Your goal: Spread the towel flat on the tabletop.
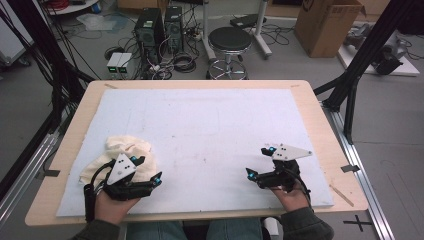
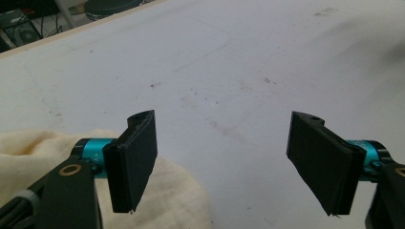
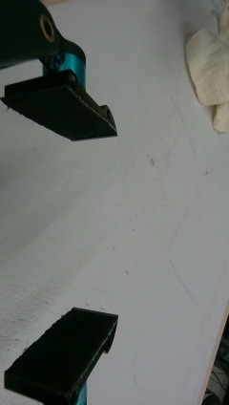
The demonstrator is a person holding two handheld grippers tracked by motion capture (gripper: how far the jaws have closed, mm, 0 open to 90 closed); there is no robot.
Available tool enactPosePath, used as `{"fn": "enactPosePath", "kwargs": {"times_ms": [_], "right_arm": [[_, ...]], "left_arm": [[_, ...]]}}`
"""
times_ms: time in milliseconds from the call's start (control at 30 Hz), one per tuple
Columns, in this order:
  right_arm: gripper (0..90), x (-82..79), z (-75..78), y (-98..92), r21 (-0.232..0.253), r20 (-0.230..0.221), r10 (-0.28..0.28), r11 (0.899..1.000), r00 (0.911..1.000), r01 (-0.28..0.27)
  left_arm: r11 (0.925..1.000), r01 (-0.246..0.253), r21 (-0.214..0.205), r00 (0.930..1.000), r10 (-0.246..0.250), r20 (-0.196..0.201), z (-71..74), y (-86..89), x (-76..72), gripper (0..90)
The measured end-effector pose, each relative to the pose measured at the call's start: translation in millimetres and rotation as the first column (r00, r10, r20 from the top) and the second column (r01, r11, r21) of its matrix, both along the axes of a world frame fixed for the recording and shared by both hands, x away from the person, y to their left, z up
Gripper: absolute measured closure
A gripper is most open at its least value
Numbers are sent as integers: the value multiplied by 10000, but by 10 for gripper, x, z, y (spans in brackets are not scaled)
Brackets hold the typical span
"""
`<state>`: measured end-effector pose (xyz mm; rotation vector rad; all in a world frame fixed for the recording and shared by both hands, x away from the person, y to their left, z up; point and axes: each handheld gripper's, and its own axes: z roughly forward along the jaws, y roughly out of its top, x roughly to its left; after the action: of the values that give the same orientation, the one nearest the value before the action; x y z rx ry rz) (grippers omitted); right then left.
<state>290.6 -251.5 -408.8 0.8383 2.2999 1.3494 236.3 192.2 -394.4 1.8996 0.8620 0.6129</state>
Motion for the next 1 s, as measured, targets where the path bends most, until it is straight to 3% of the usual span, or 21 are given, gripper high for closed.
{"fn": "enactPosePath", "kwargs": {"times_ms": [433,667,1000], "right_arm": [[102,-29,14,-3,-36,79,8,10000,10000,-7],[102,-26,6,2,-63,63,33,10000,10000,-32],[102,-25,-2,27,-185,83,133,9997,9999,-131]], "left_arm": [[9997,-237,-91,9991,240,338,209,148,-2,264],[9957,-889,-249,9948,900,481,276,338,26,241],[9832,-1790,-358,9821,1807,523,253,601,121,224]]}}
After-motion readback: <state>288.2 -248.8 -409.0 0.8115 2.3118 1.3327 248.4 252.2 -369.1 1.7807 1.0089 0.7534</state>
